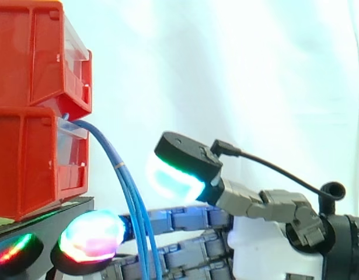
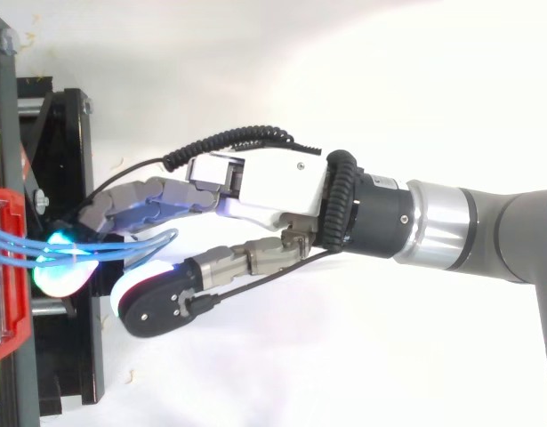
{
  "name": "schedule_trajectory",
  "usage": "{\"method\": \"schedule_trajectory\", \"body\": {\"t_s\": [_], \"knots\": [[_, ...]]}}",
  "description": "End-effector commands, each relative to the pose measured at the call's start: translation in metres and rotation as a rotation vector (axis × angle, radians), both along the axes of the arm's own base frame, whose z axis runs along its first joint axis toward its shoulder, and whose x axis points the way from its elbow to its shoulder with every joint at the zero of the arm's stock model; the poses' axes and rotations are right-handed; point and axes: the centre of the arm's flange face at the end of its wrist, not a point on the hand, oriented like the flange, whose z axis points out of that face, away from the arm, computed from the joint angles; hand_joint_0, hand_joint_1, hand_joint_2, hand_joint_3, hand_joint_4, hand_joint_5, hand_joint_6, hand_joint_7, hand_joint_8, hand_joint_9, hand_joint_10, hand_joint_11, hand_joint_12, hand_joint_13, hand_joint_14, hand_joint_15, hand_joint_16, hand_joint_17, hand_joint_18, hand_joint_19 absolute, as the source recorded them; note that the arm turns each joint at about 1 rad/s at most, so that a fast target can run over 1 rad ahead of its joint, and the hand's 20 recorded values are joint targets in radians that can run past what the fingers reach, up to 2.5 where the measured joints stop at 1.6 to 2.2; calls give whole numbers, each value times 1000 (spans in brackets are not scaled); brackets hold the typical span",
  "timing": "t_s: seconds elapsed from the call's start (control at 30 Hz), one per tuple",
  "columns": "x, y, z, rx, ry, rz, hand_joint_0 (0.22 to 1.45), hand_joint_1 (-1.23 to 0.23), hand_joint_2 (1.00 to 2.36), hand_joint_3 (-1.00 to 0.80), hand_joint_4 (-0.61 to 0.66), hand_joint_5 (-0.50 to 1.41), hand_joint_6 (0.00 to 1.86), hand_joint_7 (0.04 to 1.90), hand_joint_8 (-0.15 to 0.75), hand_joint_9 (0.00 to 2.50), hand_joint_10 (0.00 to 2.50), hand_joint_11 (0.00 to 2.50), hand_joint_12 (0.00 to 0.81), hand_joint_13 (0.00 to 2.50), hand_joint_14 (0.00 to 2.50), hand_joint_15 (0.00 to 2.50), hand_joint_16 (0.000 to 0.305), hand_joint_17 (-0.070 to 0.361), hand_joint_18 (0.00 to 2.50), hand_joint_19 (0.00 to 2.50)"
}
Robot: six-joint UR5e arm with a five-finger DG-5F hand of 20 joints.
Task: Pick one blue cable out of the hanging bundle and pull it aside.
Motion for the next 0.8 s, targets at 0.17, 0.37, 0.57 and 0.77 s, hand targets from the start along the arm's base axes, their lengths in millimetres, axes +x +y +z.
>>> {"method": "schedule_trajectory", "body": {"t_s": [0.17, 0.37, 0.57, 0.77], "knots": [[7, 3, 13, 4, -10, 11, 507, -498, 1005, -450, 339, -159, 503, 840, 295, 504, 0, 28, 367, 420, 5, 144, 59, 134, 393, 283], [7, 1, 12, 15, -5, 11, 514, -500, 1005, -445, 354, -143, 504, 901, 300, 540, 2, 44, 362, 443, 6, 156, 58, 131, 413, 295], [8, -3, 15, 22, -12, 20, 518, -504, 1005, -446, 357, -141, 503, 914, 299, 551, 0, 50, 360, 458, 6, 167, 58, 131, 427, 300], [9, -7, 18, 40, -21, 22, 519, -504, 1005, -446, 345, -144, 504, 896, 298, 551, 0, 56, 359, 460, 7, 168, 58, 130, 430, 300]]}}
